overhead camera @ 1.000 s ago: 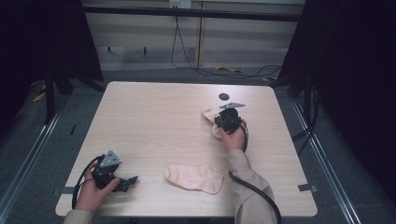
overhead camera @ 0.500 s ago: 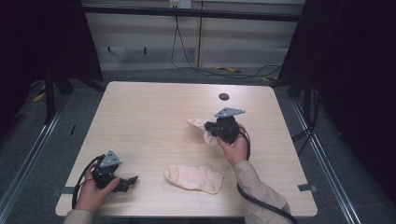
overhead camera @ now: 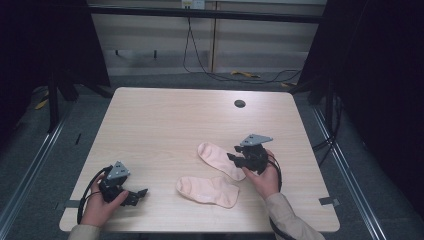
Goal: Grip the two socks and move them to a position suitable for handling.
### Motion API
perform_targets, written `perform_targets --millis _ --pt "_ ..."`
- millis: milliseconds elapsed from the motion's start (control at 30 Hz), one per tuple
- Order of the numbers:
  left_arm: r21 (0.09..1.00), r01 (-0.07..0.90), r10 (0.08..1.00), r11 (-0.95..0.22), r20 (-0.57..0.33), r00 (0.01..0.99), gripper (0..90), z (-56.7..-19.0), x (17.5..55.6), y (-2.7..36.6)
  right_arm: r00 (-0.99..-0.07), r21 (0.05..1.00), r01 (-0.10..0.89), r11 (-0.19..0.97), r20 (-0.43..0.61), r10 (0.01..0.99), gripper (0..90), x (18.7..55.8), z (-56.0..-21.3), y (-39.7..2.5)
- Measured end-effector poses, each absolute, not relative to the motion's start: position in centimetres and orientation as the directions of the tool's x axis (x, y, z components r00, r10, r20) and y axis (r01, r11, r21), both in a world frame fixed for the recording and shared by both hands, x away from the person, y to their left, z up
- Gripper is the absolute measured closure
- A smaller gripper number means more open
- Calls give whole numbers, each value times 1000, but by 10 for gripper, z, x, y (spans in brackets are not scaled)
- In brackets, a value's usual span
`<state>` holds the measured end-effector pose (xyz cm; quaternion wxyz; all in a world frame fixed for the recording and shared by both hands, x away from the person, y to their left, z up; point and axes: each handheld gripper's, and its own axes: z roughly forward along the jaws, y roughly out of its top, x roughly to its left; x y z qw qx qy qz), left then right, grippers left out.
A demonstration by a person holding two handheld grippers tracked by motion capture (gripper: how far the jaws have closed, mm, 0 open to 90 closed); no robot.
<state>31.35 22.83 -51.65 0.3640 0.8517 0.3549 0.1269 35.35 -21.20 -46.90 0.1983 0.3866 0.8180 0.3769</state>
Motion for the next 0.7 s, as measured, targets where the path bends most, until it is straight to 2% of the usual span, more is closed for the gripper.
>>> perform_targets --millis 133,300,400,467,700 --pt "709 513 698 -483 -43 715 0 -516 313 228 -623 768 478 426 -46 781 625 338 -474 -219" --pt "714 517 702 -473 -49 710 0 -517 313 228 -611 764 501 407 -21 791 642 335 -482 -217" --pt "712 517 702 -475 -48 710 0 -517 313 228 -621 770 491 408 -20 784 733 345 -481 -204" --pt "712 517 702 -474 -48 710 0 -517 313 228 -625 756 494 428 -33 780 761 356 -483 -194" --pt "711 515 701 -479 -44 712 0 -517 313 228 -644 721 515 464 -31 764 792 396 -495 -153"
